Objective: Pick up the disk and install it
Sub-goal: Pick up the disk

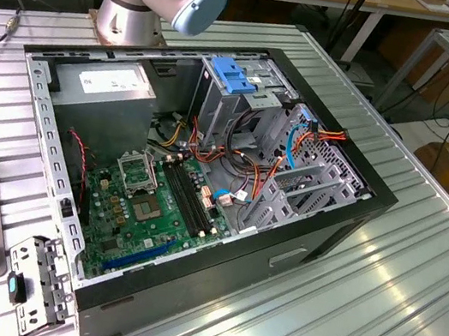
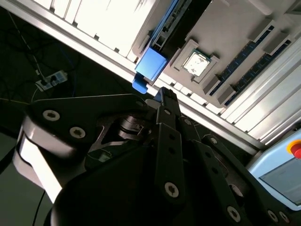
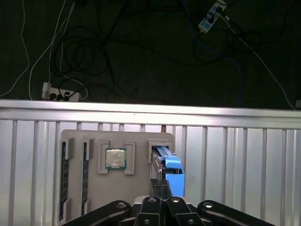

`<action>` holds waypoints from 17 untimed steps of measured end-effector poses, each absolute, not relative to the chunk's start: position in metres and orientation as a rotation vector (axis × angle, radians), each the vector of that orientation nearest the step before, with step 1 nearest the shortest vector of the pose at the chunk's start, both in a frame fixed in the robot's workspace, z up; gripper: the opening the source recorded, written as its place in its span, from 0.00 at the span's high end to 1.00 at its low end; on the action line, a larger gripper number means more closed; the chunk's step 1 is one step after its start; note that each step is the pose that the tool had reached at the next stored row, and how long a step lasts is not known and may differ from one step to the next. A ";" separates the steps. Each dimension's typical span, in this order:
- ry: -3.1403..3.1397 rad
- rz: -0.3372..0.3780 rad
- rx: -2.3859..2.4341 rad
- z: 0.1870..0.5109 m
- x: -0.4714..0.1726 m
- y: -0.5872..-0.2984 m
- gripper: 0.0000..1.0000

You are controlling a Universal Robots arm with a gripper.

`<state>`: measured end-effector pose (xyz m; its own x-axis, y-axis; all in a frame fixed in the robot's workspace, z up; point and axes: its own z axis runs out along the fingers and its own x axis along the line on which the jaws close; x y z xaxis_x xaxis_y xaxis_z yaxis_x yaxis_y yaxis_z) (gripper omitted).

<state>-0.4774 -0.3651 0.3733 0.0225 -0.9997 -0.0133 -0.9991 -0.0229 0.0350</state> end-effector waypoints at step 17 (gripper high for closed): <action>-2.197 -0.053 2.223 0.373 -0.477 -0.365 0.82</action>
<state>-0.4775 -0.3651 0.3732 0.0115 -0.9998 -0.0132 -0.9993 -0.0119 0.0348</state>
